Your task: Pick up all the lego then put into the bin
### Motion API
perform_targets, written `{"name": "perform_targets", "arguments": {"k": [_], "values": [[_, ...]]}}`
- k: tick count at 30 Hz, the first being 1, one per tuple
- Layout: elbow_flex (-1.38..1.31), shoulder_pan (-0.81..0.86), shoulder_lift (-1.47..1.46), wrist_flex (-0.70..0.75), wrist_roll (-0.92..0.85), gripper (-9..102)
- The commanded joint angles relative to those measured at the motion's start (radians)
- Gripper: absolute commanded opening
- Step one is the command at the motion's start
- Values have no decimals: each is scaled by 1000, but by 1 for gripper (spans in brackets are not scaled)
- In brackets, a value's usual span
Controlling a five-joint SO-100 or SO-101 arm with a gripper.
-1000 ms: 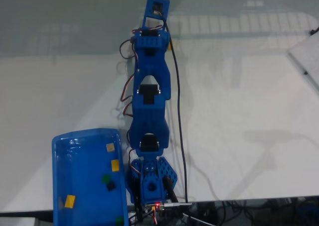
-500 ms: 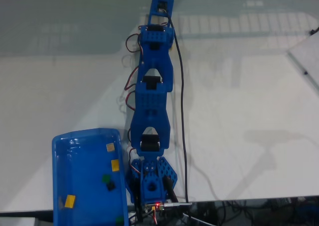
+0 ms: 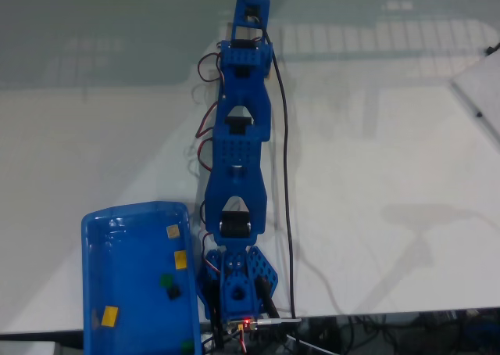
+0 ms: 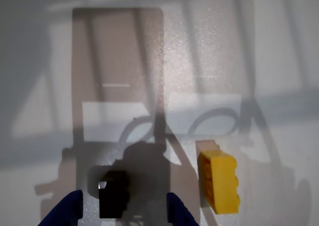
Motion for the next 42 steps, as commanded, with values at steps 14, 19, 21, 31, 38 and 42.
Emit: {"name": "perform_targets", "arguments": {"k": [14, 19, 21, 31, 38, 42], "values": [[-75, 3, -28, 3, -15, 10], [-75, 0, -34, 6, -17, 2], [-75, 0, -35, 6, -15, 0], [-61, -18, -5, 14, 20, 0], [101, -166, 374, 64, 192, 0], [187, -327, 704, 221, 244, 0]]}}
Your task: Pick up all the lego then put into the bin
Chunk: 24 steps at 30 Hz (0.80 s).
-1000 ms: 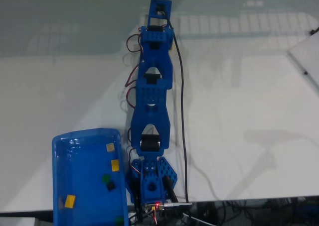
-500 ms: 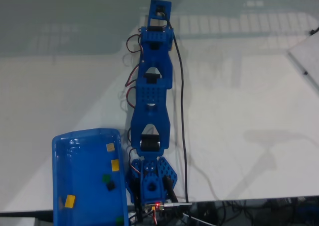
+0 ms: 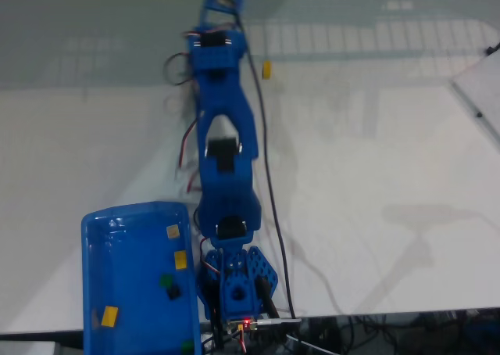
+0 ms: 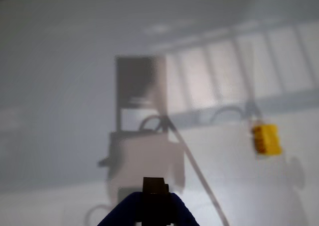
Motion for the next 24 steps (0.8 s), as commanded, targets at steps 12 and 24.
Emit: {"name": "perform_targets", "arguments": {"k": [12, 24], "values": [[213, -839, 868, 627, 28, 0], [555, -1204, 1141, 836, -109, 4]]}}
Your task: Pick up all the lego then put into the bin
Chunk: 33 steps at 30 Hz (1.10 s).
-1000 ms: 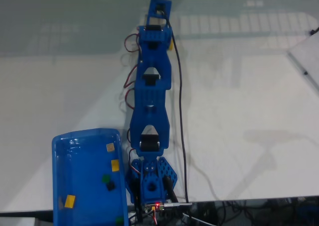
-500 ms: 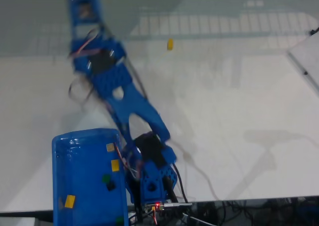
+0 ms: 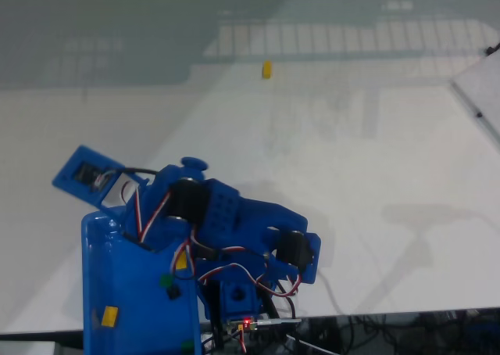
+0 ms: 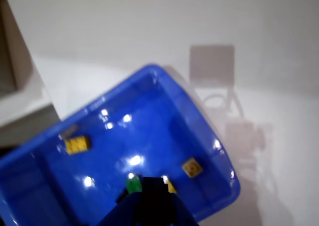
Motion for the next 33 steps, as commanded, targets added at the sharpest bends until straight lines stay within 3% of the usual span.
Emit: {"name": "perform_targets", "arguments": {"k": [1, 6, 14, 19, 26, 30, 33], "values": [[43, -37, -2, 11, -38, 5], [89, -91, -44, 11, -9, 24], [32, 2, -94, -6, -26, 30], [-140, 469, -210, -146, -81, 31], [-97, 1212, -485, -703, -204, 32], [-101, 1397, -716, -951, -258, 32], [-150, 1454, -885, -1052, -282, 31]]}}
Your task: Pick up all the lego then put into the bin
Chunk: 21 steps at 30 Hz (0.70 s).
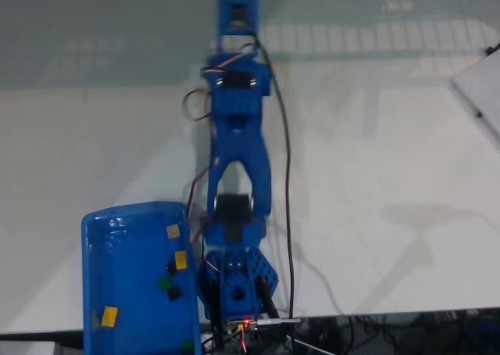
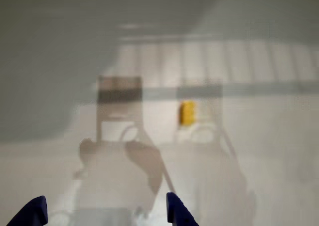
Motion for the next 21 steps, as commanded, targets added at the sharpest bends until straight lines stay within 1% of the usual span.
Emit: {"name": "perform_targets", "arguments": {"k": [1, 3, 10, 14, 21], "values": [[-97, 69, -132, -97, -28, 31], [-170, 95, -236, -117, -26, 31], [-446, 149, -525, -117, -11, 30], [-526, 158, -627, -117, -26, 30], [-591, 163, -727, -121, -51, 29]]}}
